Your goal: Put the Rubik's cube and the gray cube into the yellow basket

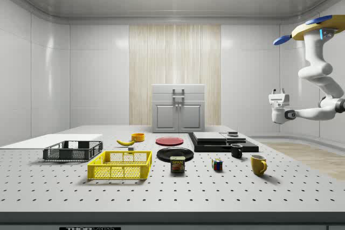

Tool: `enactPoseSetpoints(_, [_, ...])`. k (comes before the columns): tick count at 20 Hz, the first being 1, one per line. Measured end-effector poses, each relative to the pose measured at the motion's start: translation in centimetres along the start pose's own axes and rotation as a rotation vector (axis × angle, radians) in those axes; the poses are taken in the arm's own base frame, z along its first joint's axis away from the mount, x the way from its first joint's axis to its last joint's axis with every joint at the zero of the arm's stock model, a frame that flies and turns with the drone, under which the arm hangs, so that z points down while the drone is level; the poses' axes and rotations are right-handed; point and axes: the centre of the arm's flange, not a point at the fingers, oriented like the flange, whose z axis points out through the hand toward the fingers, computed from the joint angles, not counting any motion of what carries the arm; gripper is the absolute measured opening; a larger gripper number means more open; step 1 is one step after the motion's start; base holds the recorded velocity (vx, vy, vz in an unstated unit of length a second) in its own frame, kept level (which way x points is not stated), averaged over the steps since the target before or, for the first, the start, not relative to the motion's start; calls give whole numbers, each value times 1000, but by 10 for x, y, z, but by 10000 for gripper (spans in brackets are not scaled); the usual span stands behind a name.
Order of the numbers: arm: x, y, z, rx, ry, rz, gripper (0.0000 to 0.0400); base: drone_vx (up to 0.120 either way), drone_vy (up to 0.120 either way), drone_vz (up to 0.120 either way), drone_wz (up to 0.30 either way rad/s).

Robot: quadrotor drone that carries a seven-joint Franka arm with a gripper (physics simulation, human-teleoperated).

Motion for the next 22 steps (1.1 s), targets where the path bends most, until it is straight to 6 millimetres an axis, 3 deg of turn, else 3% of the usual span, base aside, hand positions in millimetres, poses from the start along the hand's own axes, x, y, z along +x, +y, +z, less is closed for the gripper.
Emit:
enactPoseSetpoints(4, [-2,3,-30,2,2,0,400,0,70,0,0])
enactPoseSetpoints(11, [-1,1,-71,6,6,0,400,114,120,0,0])
enactPoseSetpoints(22, [0,0,-91,12,12,0,400,120,120,0,0])
